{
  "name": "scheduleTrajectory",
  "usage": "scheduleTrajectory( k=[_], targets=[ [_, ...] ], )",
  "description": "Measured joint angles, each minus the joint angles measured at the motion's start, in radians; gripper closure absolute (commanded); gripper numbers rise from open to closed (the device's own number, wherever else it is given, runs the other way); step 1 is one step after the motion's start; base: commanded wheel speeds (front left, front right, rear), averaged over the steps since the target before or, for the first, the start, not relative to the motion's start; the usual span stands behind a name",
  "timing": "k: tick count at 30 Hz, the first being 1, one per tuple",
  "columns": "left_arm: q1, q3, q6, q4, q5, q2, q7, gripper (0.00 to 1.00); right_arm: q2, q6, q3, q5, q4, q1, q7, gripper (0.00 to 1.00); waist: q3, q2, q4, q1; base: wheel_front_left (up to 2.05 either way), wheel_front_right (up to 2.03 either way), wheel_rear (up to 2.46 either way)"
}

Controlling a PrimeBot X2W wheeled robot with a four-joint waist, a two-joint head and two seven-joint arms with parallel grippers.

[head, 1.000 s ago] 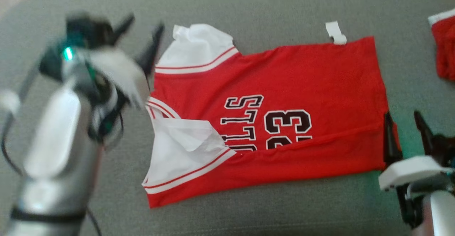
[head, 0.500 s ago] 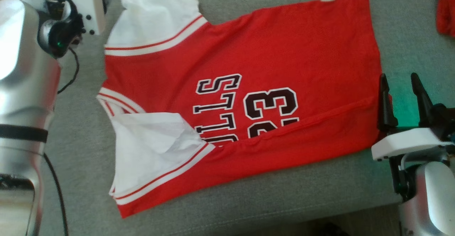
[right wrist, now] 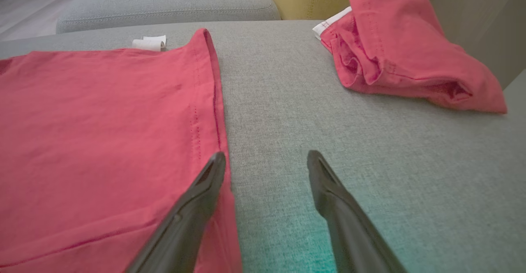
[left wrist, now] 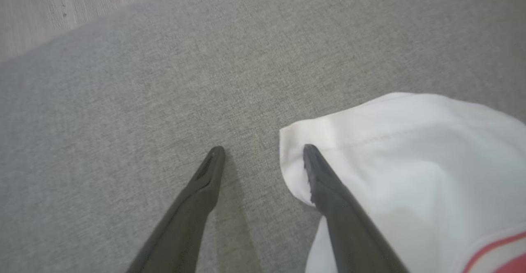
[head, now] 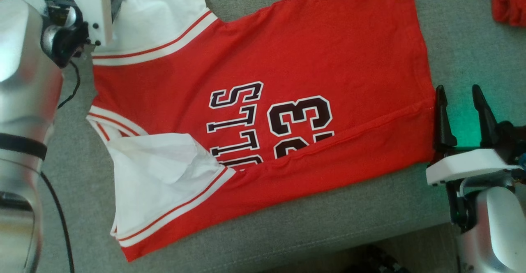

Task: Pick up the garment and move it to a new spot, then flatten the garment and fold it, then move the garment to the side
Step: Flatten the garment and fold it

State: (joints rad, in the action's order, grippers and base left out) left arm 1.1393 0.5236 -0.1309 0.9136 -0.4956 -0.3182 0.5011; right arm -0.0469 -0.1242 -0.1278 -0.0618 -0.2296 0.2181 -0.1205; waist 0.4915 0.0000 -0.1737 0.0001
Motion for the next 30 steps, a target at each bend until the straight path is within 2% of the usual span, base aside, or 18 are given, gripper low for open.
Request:
scheduleTrajectory(
  k=[2,4,5,6,7,8,14,19,22,30],
  targets=[
    [0.003,0.017,0.0,0.007,0.0,-0.001,-0.01,0.0,0.001,0.0,0.0,0.0,-0.003,0.003,-0.004,0.0,0.003,0.0,-0.004,-0.0001,0.0,0.0,0.0],
    [0.016,0.033,0.0,0.016,-0.004,-0.003,-0.011,0.14,0.001,0.0,0.0,0.0,-0.006,0.009,-0.004,0.0,0.005,0.0,-0.008,0.0,0.0,0.0,0.0],
    [0.022,0.046,0.0,0.017,-0.007,-0.006,-0.014,0.52,0.001,0.0,0.0,0.0,-0.006,0.014,-0.004,0.0,0.006,0.0,-0.01,0.0,0.0,0.0,0.0],
    [0.025,0.056,0.0,0.017,-0.012,-0.006,-0.02,0.61,0.001,0.0,0.0,0.0,-0.006,0.02,-0.004,0.0,0.007,0.0,-0.012,0.0,0.0,0.0,0.0],
    [0.027,0.07,0.0,0.017,-0.014,-0.007,-0.029,0.83,0.001,0.0,0.001,0.0,-0.006,0.023,-0.004,0.0,0.007,0.0,-0.014,0.0,0.0,0.0,0.0],
    [0.028,0.088,-0.001,0.015,-0.016,-0.008,-0.039,1.0,0.001,0.0,0.001,0.0,-0.007,0.024,-0.004,0.0,0.007,0.0,-0.015,0.0,0.0,0.0,0.0],
    [0.027,0.178,-0.001,-0.015,-0.052,-0.039,-0.121,1.0,0.002,0.0,0.027,-0.075,-0.011,0.039,0.016,0.0,-0.004,0.0,-0.019,0.0,0.0,0.0,0.0],
    [0.027,0.24,-0.001,-0.054,-0.084,-0.048,-0.232,1.0,-0.008,0.0,0.04,-0.077,-0.026,0.157,0.123,0.0,-0.034,0.0,-0.005,0.0,0.0,0.0,0.0],
    [0.026,0.281,-0.001,-0.08,-0.108,-0.046,-0.272,1.0,-0.029,0.0,0.056,-0.084,-0.078,0.255,0.216,0.0,-0.053,0.0,0.015,-0.0001,0.0,0.0,0.0],
    [0.033,0.398,-0.001,-0.162,-0.165,-0.039,-0.354,1.0,-0.107,0.0,0.066,-0.093,-0.296,0.453,0.356,0.0,-0.083,0.0,0.094,-0.0001,0.0,0.0,0.0]
  ],
)
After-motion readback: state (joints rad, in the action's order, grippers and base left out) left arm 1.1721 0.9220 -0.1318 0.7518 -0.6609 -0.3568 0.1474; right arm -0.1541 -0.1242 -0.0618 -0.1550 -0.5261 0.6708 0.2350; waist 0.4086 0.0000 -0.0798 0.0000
